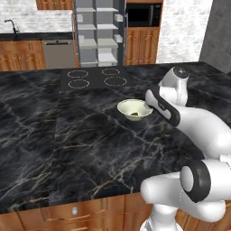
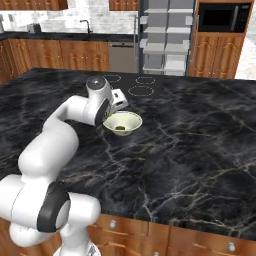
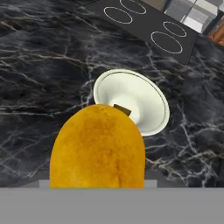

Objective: Retrieve the kiwi and mango from the fridge and place them into the bowl on the dining table.

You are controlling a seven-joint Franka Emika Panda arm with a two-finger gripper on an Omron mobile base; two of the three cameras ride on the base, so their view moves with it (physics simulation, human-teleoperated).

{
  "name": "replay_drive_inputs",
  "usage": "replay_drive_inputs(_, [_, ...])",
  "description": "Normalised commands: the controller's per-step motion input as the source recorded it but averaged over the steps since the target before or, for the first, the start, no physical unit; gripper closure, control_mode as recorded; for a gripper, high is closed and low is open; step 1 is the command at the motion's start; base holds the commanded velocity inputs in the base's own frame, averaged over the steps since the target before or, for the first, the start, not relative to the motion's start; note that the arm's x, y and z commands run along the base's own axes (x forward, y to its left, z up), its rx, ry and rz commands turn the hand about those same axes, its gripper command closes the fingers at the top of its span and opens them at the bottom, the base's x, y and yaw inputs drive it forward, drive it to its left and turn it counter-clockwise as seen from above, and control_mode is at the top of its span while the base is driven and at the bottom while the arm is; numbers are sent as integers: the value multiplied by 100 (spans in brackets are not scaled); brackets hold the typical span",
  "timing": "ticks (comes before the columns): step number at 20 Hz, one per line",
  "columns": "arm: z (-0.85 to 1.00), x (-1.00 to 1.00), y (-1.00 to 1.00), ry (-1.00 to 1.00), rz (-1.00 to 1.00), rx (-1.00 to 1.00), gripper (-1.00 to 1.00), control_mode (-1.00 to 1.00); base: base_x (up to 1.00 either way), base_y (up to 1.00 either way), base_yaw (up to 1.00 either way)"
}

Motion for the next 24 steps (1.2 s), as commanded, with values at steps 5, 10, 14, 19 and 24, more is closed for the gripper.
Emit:
replay_drive_inputs(5, [-12,38,0,6,0,0,100,-100,0,0,0])
replay_drive_inputs(10, [-12,36,0,6,0,0,100,-100,0,0,0])
replay_drive_inputs(14, [-24,39,0,5,0,0,100,-100,0,0,0])
replay_drive_inputs(19, [-42,36,0,2,0,0,100,-100,0,0,0])
replay_drive_inputs(24, [-32,42,0,2,0,0,100,-100,0,0,0])
